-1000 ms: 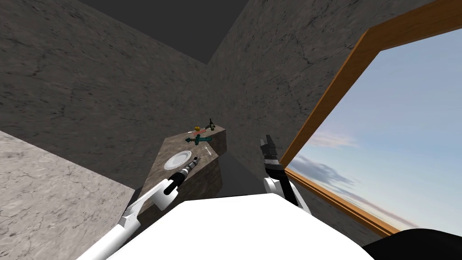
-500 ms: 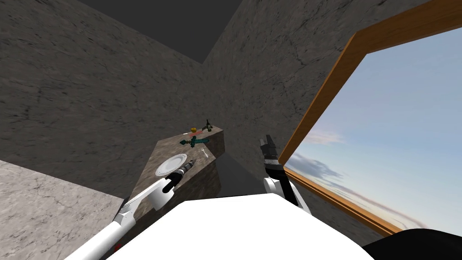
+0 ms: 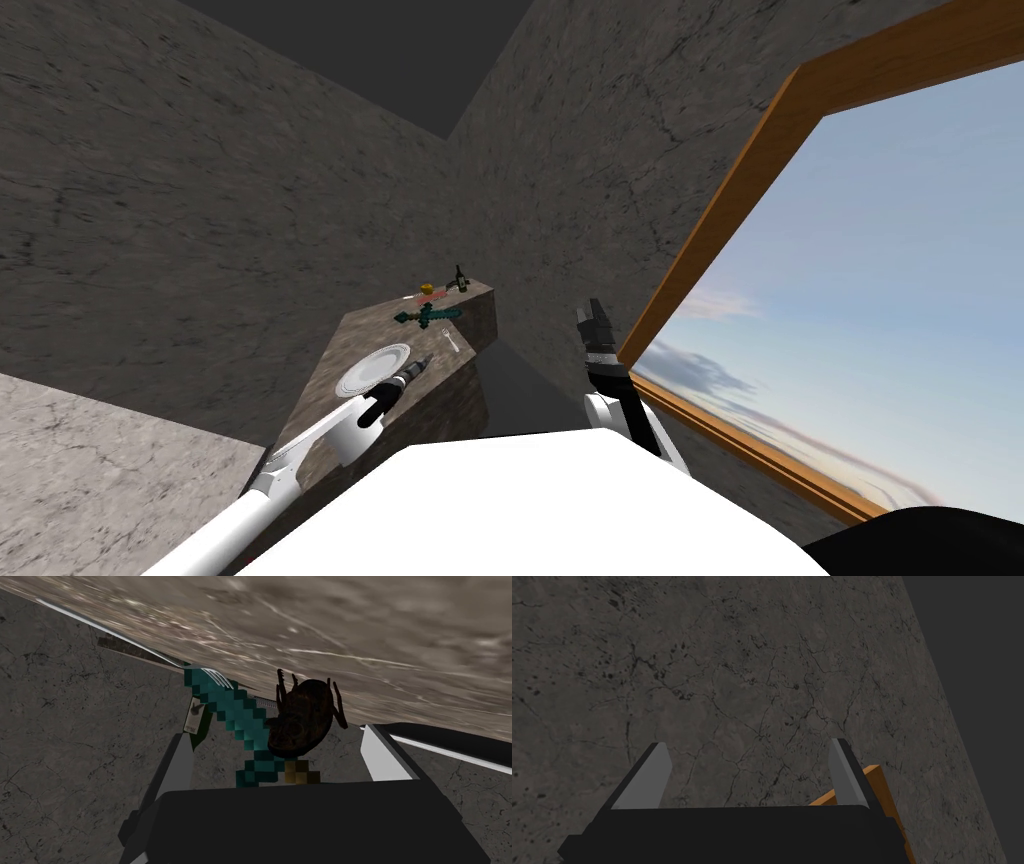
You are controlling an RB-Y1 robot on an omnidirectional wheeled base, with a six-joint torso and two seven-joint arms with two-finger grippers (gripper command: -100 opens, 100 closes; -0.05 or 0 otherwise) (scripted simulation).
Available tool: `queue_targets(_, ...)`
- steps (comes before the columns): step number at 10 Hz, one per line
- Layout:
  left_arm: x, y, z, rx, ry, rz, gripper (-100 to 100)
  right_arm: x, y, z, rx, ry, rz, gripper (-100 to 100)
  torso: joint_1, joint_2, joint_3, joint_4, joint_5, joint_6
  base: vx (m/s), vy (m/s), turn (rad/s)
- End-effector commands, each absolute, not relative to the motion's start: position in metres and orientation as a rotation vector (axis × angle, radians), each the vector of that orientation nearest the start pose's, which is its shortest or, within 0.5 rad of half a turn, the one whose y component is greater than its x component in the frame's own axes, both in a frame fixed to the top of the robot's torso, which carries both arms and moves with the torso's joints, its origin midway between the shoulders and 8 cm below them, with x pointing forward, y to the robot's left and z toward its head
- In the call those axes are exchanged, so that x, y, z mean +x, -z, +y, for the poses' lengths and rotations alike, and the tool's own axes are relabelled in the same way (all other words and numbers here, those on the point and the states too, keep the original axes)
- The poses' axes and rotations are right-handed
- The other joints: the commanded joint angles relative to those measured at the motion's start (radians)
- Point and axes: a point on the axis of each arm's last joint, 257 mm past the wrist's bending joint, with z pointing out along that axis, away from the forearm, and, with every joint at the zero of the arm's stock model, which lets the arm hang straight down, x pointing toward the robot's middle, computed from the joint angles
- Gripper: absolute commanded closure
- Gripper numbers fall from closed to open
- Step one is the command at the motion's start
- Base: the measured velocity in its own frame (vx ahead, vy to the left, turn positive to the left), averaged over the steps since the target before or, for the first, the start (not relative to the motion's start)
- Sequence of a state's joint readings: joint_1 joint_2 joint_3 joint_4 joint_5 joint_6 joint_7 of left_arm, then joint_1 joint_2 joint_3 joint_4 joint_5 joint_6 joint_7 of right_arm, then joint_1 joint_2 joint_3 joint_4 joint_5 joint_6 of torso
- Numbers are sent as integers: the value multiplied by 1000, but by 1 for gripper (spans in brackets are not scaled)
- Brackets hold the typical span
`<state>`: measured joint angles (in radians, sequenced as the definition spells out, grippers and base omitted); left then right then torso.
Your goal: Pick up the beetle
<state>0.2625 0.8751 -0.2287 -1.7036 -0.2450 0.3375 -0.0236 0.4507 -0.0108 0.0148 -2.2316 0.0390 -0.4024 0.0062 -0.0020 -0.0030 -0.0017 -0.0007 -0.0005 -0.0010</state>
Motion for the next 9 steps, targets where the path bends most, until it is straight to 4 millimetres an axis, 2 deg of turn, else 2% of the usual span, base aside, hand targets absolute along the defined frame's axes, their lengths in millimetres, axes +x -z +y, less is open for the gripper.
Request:
queue_targets(1, 428, 327, 451, -543, 135, 1981, -100, 374, 1, -269, 707, -1278, 715, 0, 0, 0, 0, 0, 0, 0, 49, -24, -10)
queue_targets(2, 428, 326, 449, -543, 134, 1982, -100, 374, 1, -269, 707, -1278, 715, 0, 0, 0, 0, 0, 0, 0, 19, -10, -1)
queue_targets(3, 428, 326, 449, -542, 135, 1982, 100, 374, 0, -269, 707, -1278, 715, 0, 1, 2, 1, 0, 0, 0, 3, 1, 16)
queue_targets(7, 428, 326, 449, -543, 135, 1981, 100, 374, 0, -269, 707, -1278, 715, 0, 1, 4, 2, 1, 0, 0, 0, 0, 0)
queue_targets(8, 428, 326, 449, -542, 135, 1981, 0, 374, 0, -269, 707, -1278, 715, 0, 1, 4, 2, 1, 0, 0, 0, 0, 0)
queue_targets(9, 428, 323, 442, -539, 136, 1982, 100, 374, 0, -269, 707, -1278, 715, 0, 1, 4, 2, 1, 0, 0, -38, 20, 27)
